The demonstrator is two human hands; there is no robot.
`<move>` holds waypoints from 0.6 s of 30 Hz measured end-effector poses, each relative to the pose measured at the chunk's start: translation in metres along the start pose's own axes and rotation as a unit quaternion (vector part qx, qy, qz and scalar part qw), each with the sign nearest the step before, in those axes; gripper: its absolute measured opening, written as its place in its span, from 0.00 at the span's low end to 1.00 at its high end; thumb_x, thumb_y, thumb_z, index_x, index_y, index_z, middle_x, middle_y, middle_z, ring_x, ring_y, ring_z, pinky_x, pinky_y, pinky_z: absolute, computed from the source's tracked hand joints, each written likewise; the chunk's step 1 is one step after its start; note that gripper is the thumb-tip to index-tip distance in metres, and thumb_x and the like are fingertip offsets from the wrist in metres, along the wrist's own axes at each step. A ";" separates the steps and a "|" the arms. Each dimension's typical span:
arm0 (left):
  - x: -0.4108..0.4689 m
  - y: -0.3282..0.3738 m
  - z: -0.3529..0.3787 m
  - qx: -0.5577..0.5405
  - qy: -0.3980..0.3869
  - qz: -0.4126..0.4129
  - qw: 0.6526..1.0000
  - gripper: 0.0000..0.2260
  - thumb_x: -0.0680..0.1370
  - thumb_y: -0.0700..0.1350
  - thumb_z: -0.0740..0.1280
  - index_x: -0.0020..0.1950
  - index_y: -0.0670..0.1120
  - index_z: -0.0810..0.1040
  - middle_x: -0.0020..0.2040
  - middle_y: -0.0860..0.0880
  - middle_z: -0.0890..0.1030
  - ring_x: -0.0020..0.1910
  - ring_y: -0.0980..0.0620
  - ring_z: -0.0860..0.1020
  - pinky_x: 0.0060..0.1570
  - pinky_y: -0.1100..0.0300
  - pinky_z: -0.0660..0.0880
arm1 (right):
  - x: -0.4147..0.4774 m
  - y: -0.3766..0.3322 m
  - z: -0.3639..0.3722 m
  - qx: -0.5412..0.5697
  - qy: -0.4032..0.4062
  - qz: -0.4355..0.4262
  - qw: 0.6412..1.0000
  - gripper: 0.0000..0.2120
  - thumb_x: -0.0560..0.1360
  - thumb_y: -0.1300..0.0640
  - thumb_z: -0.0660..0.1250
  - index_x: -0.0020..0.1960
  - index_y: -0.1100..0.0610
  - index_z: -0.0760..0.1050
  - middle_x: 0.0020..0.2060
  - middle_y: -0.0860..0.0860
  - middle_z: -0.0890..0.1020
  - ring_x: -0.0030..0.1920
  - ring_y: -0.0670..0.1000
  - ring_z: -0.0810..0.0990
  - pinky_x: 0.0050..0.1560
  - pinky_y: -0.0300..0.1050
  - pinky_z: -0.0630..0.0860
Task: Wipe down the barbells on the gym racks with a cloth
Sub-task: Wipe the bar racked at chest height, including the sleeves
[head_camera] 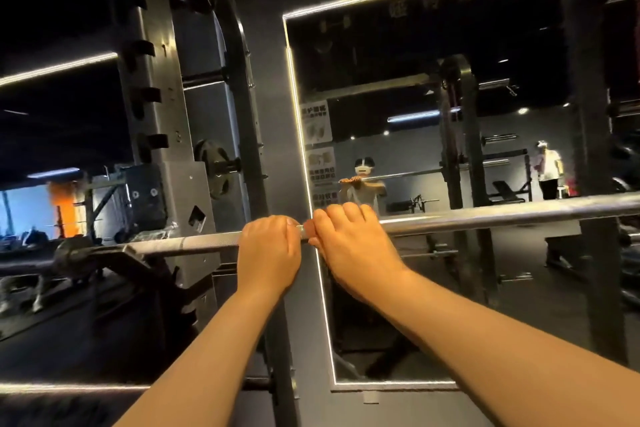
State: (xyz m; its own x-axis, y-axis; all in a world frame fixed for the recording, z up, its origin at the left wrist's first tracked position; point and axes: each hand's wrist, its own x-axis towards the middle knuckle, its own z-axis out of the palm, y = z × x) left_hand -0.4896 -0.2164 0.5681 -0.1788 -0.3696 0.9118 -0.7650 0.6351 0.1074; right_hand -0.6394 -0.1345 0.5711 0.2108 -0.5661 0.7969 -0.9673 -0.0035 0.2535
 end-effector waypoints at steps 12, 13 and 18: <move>0.002 0.009 0.003 0.037 0.013 -0.026 0.999 0.09 0.82 0.43 0.65 0.44 0.46 0.83 0.38 0.49 0.81 0.37 0.53 0.71 0.48 0.52 0.72 | 0.006 0.003 0.009 -0.021 0.027 -0.012 0.999 0.20 0.82 0.48 0.59 0.65 0.60 0.76 0.54 0.58 0.81 0.55 0.62 0.80 0.61 0.61 0.75; 0.002 0.009 0.001 0.036 0.015 -0.023 0.999 0.10 0.82 0.43 0.65 0.43 0.46 0.82 0.37 0.49 0.80 0.37 0.52 0.73 0.48 0.52 0.72 | 0.010 -0.001 0.008 -0.010 0.016 -0.026 0.999 0.19 0.82 0.49 0.60 0.67 0.60 0.75 0.56 0.59 0.81 0.58 0.62 0.79 0.64 0.61 0.73; 0.000 -0.003 -0.001 0.052 -0.006 0.008 0.999 0.09 0.82 0.45 0.64 0.45 0.46 0.81 0.38 0.51 0.77 0.38 0.53 0.73 0.50 0.53 0.73 | -0.007 0.028 -0.010 -0.030 -0.030 -0.083 0.996 0.33 0.80 0.53 0.68 0.80 0.59 0.59 0.72 0.58 0.71 0.72 0.61 0.71 0.72 0.58 0.69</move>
State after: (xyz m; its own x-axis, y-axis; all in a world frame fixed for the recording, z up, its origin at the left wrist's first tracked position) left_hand -0.4871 -0.2176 0.5681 -0.1988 -0.3683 0.9082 -0.8217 0.5677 0.0503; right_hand -0.6663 -0.1225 0.5783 0.3563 -0.6104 0.7074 -0.9094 -0.0525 0.4127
